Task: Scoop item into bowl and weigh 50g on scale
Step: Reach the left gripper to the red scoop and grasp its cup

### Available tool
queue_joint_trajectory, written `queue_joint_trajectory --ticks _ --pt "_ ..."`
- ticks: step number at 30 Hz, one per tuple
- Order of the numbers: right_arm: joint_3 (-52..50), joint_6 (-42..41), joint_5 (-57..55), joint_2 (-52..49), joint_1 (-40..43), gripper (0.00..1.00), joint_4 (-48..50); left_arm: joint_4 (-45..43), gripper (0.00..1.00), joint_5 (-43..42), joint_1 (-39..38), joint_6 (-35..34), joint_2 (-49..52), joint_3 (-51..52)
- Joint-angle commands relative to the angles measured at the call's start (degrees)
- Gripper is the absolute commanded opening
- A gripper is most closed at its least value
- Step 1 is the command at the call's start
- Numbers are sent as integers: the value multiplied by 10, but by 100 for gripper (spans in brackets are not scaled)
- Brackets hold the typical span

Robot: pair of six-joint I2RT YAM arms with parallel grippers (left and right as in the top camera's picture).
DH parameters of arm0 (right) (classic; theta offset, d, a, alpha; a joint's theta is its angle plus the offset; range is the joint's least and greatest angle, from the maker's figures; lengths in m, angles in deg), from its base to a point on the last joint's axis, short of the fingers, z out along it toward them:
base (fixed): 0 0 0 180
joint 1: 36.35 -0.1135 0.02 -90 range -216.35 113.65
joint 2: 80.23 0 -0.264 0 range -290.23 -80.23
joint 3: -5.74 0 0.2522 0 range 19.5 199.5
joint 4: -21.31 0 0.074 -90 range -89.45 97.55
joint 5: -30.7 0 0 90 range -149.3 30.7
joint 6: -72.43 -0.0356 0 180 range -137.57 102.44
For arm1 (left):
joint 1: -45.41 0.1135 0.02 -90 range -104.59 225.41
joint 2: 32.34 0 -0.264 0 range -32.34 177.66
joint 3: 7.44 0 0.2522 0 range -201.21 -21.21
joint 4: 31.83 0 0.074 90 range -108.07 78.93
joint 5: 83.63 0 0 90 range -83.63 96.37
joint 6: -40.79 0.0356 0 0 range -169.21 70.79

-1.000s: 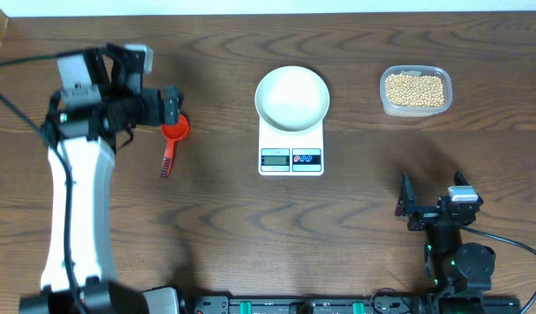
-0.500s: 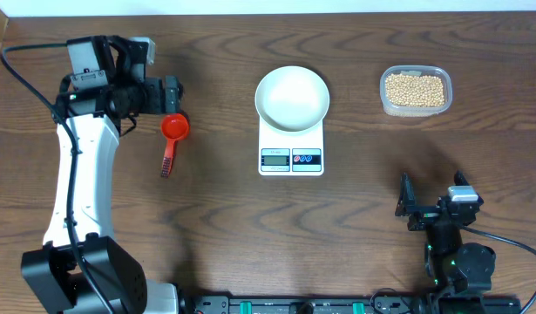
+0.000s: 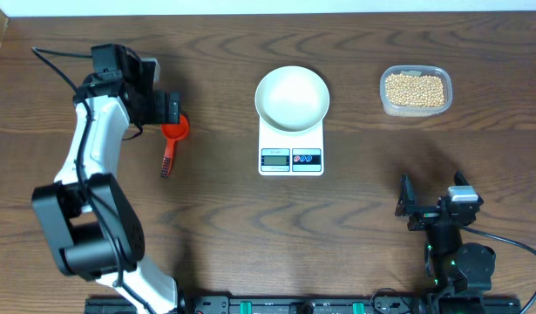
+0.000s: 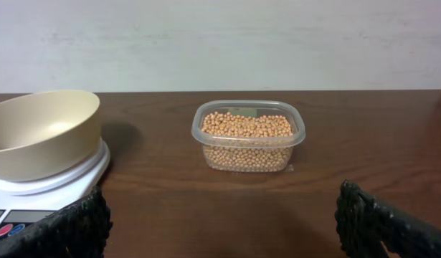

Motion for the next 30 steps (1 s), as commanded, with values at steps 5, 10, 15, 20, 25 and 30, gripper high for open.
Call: queue_joint_trajectory --ticks 5,10,15,20,25,30 --pt "-1 7 1 3 -5 99 -2 8 85 9 29 -5 61 -9" --pt "-1 7 1 3 -5 99 -2 5 76 7 28 -5 103 -9" --pt "-1 7 1 3 -5 99 -2 -6 67 4 26 -21 132 -9" --pt "-1 7 1 3 -5 99 -2 -18 47 0 26 -36 136 -9" --pt "-1 7 1 3 -5 99 -2 -28 26 -2 26 -80 136 -9" --pt "-1 7 1 3 -5 99 -2 -33 7 -7 26 -127 127 -10"
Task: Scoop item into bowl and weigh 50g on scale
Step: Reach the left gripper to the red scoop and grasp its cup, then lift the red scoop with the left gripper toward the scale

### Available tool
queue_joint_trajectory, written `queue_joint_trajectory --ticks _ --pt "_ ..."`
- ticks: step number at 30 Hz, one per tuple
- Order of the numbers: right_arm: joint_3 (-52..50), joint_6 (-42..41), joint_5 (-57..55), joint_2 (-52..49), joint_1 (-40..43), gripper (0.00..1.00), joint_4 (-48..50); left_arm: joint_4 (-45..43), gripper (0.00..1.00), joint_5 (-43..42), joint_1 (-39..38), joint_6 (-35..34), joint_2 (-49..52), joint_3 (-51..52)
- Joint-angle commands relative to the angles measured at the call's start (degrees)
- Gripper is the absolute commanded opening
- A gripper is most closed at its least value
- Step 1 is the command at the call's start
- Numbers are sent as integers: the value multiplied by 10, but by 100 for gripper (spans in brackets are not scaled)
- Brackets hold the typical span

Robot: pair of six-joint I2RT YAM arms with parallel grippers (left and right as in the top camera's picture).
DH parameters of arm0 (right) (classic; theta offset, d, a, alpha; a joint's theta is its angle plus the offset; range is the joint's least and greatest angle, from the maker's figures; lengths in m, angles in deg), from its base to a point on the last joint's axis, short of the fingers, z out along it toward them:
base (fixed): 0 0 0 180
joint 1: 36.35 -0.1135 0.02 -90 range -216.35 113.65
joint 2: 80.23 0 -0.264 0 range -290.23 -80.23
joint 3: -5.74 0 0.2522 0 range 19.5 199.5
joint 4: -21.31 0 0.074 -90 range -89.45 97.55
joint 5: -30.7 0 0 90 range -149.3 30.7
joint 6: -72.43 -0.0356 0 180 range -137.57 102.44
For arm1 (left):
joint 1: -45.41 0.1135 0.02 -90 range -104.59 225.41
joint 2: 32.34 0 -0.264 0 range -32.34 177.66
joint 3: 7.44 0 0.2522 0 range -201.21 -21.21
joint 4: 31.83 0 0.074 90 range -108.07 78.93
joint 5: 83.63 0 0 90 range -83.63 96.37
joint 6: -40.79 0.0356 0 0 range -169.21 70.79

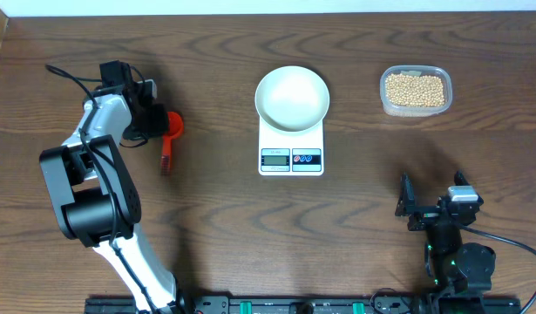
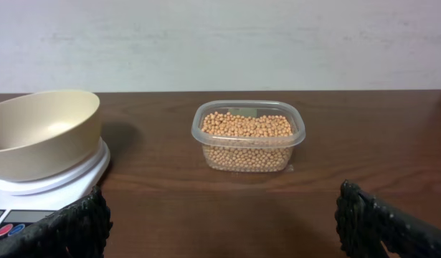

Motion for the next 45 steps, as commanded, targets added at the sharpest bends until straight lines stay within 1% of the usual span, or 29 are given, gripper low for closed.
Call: queue_joint_trajectory --ticks 1,3,8,12,16,18,19,22,25,31,33,36,39,45 --pt "-1 6 1 3 -5 99 -2 -2 7 -11 0 -54 -3 -6" --pt "-1 6 1 3 -5 99 -2 -5 8 -16 0 -80 -19 -6" --pt "-1 6 1 3 -5 99 -2 -4 7 -17 0 -209 -103 -7" --pt "-1 6 1 3 -5 99 -2 2 7 -26 0 -357 -179 -7" --pt "-1 7 1 3 -5 99 -2 45 7 -26 0 -528 -245 -7" --pt "-1 6 1 3 -5 99 -2 77 7 -42 0 -595 -273 -7" --pt "-1 7 1 3 -5 99 -2 90 7 -52 0 -615 -282 -7" --pt "-1 7 1 3 -5 99 1 128 7 -95 -1 -642 -305 -7" --pt "-1 7 1 3 -5 99 9 170 7 -132 -9 -642 -313 -7" --pt "-1 6 1 3 -5 99 0 248 7 -136 -47 -643 -312 -7" --pt "-1 -3 15 3 -5 99 9 254 7 -136 -67 -642 -312 -7" --pt "-1 -65 83 3 -5 99 32 253 7 -136 -98 -643 -312 -7" --pt "-1 -97 137 3 -5 99 61 253 7 -135 -126 -659 -312 -7" --pt "16 -169 193 -14 -5 99 97 224 7 -135 -168 -702 -312 -7"
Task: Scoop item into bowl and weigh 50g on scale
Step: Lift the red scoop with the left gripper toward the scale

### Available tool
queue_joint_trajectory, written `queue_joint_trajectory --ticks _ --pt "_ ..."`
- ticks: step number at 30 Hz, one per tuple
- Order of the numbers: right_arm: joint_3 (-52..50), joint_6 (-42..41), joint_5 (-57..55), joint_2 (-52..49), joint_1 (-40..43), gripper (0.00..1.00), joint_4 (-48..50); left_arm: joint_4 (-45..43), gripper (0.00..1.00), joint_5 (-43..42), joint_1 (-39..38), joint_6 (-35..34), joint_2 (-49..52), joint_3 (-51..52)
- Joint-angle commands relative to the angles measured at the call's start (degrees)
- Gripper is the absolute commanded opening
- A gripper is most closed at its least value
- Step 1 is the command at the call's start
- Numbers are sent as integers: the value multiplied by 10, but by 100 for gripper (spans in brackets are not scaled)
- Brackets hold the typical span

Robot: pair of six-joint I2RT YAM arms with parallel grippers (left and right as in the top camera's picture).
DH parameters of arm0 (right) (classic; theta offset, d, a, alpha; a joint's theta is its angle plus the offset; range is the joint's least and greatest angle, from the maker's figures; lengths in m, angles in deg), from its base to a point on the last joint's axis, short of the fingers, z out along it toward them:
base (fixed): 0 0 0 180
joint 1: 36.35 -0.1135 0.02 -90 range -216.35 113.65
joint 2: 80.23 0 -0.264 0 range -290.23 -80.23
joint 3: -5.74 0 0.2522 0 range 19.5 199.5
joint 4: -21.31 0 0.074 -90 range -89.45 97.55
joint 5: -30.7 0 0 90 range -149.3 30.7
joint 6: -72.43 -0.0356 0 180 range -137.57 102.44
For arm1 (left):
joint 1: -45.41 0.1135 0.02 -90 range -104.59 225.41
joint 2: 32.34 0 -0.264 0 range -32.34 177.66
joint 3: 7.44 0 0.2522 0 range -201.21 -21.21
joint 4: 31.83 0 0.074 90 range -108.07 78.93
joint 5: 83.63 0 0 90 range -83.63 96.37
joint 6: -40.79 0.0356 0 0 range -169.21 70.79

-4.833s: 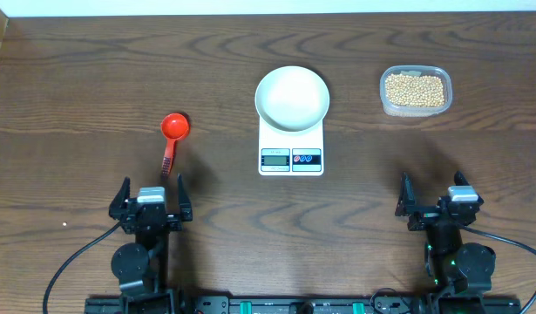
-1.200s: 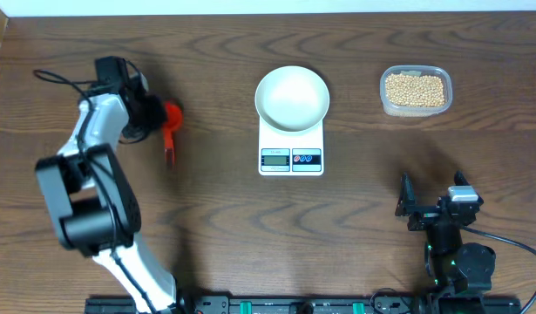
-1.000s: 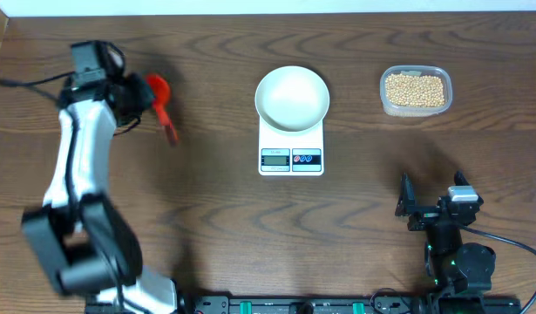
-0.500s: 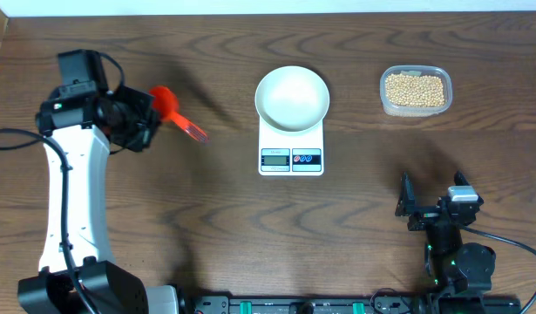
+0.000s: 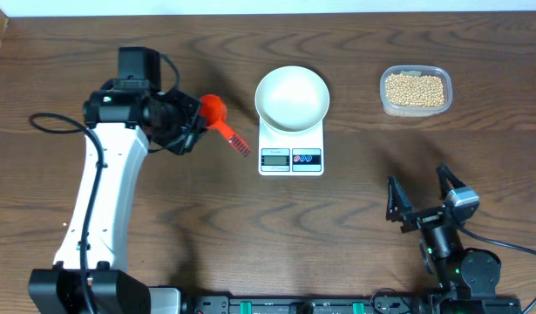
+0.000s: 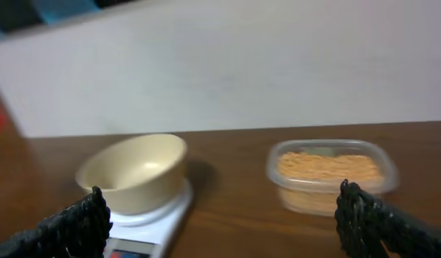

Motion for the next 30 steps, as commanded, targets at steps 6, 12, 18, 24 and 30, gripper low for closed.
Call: queue_joint_trajectory --ticks 6,12,18,24,30 --pt "99 -84 100 -95 -4 99 0 -42 7 9 -46 -72 -3 -5" --pt "229 -87 179 -262 -4 99 -61 -54 7 13 -68 -90 -3 -5" --pt "359 -88 332 -465 -4 99 -117 -54 7 26 -83 -121 -3 -5" --pt "393 -114 497 -597 -4 99 -47 -41 7 71 -115 -160 -2 0" --pt "393 -216 499 -673 -14 86 -33 -39 7 105 -165 -182 -2 13"
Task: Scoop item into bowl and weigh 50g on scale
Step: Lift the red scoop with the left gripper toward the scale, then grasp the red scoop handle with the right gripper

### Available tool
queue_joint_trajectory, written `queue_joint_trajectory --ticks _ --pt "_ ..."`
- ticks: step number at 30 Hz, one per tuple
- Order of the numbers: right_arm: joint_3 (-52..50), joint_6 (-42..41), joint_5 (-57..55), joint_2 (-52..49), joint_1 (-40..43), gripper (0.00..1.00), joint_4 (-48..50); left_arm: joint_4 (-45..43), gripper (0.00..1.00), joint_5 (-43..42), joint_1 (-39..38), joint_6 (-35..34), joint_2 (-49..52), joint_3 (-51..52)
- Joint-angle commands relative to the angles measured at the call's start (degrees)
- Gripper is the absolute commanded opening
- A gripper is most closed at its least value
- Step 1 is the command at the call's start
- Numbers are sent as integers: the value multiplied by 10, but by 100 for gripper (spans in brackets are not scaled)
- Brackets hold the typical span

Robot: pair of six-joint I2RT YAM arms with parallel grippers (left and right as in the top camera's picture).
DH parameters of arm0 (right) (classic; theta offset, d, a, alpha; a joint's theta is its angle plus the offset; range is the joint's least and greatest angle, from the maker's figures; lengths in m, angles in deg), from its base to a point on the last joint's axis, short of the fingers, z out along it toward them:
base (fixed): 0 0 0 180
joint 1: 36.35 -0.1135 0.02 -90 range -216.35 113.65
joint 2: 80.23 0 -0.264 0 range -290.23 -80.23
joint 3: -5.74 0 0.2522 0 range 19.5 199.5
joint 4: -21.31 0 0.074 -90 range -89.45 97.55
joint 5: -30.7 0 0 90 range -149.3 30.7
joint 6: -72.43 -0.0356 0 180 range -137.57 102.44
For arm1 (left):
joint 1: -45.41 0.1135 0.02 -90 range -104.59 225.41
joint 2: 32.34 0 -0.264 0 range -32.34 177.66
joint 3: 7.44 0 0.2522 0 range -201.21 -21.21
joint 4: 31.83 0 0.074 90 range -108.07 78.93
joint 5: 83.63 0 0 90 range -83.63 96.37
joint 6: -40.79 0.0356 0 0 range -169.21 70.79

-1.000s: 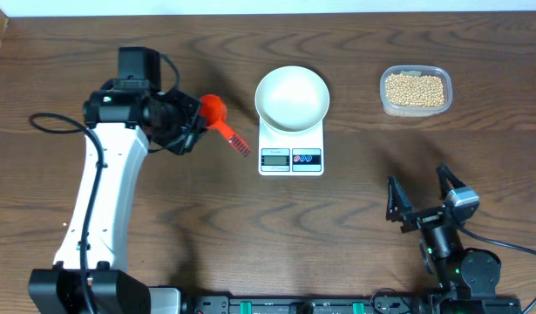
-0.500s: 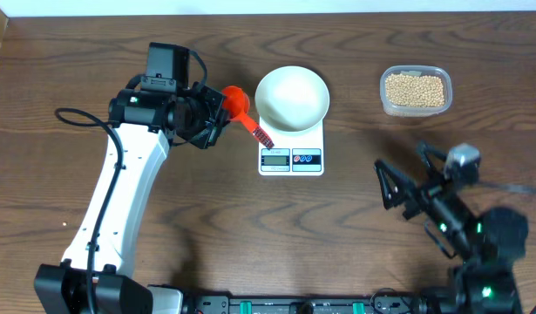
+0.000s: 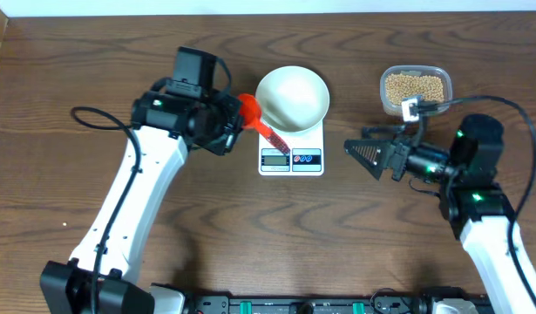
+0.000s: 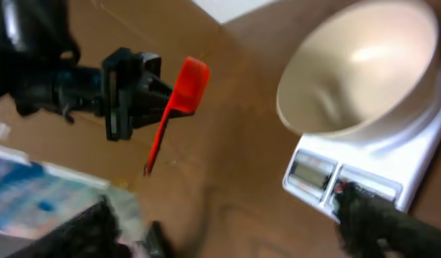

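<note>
My left gripper is shut on the red scoop near its cup, just left of the cream bowl. The scoop's handle slants down over the white scale, on which the bowl stands. The right wrist view shows the scoop hanging from the left gripper, with the bowl on the scale. My right gripper is open and empty right of the scale, pointing left. Its fingertips frame that view's bottom.
A clear plastic tub of soybeans stands at the back right, behind my right arm. The scale's display and buttons face the front. A cable trails from the left arm across the left side of the table.
My left gripper has carried the scoop further right, from left of the scale to beside the bowl. The right arm has risen from the front right and now points left at the scale.
At first the scoop lay on the table at the far left with my left gripper at its cup, and the right arm rested at the front. Then the scoop was held up nearer the scale. Now it hangs beside the bowl, and the right arm faces the scale.
</note>
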Motion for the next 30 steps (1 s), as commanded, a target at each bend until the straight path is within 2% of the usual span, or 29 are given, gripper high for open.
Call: queue_joint_trajectory --ticks 1,3,7,12,23,30 --pt "9 -65 42 -32 -18 81 10 5 7 56 -34 -44 -2 16" --pt "9 -86 24 -44 -30 72 15 6 7 84 -55 -86 -2 26" --pt "9 -145 -38 -46 -68 69 32 6 7 99 -87 -162 0 42" --pt "9 -200 -94 -46 -128 59 69 5 7 99 -107 -219 4 42" --pt "9 -203 -153 -46 -203 50 68 6 7 79 -107 -219 4 42" --pt "9 -215 -190 -46 -228 41 62 6 7 73 -107 -219 4 42"
